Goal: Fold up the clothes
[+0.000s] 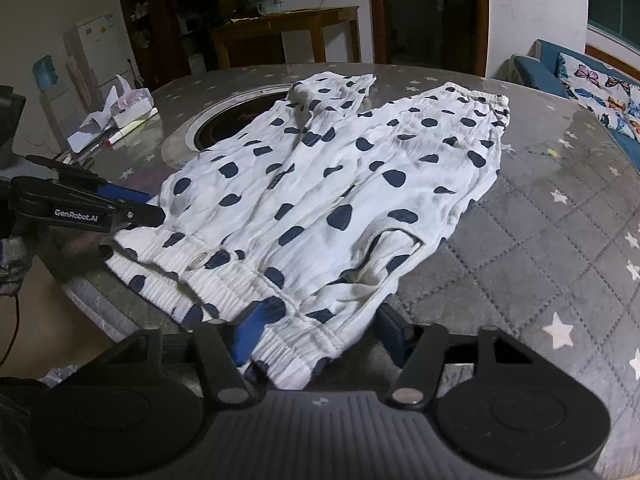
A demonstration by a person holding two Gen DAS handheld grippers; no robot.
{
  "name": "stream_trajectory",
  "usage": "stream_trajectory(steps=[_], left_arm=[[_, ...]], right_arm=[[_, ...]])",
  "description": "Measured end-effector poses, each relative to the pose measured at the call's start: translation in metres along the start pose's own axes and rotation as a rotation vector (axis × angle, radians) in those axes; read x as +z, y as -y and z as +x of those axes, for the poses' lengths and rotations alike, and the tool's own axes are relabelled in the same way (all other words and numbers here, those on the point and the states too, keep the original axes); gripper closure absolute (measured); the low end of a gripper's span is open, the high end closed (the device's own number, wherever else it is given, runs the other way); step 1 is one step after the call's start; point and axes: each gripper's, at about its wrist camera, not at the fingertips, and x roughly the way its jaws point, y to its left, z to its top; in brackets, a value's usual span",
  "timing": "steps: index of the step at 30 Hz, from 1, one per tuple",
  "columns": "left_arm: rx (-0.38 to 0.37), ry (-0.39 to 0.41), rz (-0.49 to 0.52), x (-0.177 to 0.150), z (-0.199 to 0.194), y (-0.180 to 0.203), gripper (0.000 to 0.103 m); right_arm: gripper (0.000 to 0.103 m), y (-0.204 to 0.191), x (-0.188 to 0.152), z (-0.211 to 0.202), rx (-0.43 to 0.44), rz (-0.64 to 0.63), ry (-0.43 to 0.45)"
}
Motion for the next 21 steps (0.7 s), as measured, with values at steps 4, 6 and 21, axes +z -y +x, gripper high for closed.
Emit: stream_trajectory(steps=[4,6,21], left_arm=[[-0.023,0.004,0.002,-0.002,-0.001,0.001,0.086],[-0.034,0.007,0.003,-0.003,-0.002,0.001,0.092],[-0.055,0.019,0.013,-0.010,-0.020,-0.017,0.102]], right_arm=[[0.058,-0.003,0.001,0.000,0.011,-0.004,-0.003],[0.064,-0.003,0.002,0.000,0.018,0.000,-0.002],[0.087,0.000,0.004,-0.010,0.074,-0.013,-0.032]])
